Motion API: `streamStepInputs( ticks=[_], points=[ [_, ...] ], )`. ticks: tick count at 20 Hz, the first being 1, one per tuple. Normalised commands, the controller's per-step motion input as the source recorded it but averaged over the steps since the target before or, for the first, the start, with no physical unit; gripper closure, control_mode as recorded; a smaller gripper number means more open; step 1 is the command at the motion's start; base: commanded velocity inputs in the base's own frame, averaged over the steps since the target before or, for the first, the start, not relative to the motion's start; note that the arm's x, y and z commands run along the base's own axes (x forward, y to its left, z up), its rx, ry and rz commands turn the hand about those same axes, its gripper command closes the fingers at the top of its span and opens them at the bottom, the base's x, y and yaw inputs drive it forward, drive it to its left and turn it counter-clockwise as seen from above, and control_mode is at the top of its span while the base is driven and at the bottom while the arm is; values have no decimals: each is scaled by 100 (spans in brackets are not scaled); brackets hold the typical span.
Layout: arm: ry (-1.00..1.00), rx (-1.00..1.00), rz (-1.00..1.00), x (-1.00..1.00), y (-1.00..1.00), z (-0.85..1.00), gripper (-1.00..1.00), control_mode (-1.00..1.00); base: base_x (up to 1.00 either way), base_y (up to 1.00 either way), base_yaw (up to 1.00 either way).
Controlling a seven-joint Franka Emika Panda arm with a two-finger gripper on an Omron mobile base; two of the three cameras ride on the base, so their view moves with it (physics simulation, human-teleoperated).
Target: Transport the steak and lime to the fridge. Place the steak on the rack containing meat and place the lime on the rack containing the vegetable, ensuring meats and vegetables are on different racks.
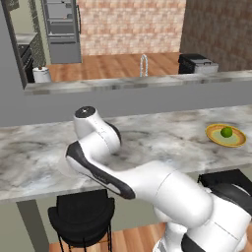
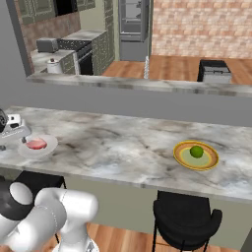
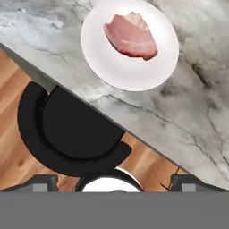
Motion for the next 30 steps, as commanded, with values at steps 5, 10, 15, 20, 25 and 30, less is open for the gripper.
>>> streamStepInputs(
  ticks=[5, 10, 15, 20, 25, 30],
  points=[
    [9, 0, 6, 54, 26, -38, -100, -100, 0, 0, 0],
    [6, 0, 7, 52, 19, -31, -100, -100, 0, 0, 0],
    [8, 0, 4, 49, 32, -33, -100, -100, 0, 0, 0],
    [5, -1, 3, 43, 32, -28, -100, -100, 0, 0, 0],
    [1, -2, 2, 44, 22, -20, -100, -100, 0, 0, 0],
    [1, -6, 0, 47, 16, -28, -100, -100, 0, 0, 0]
  ],
)
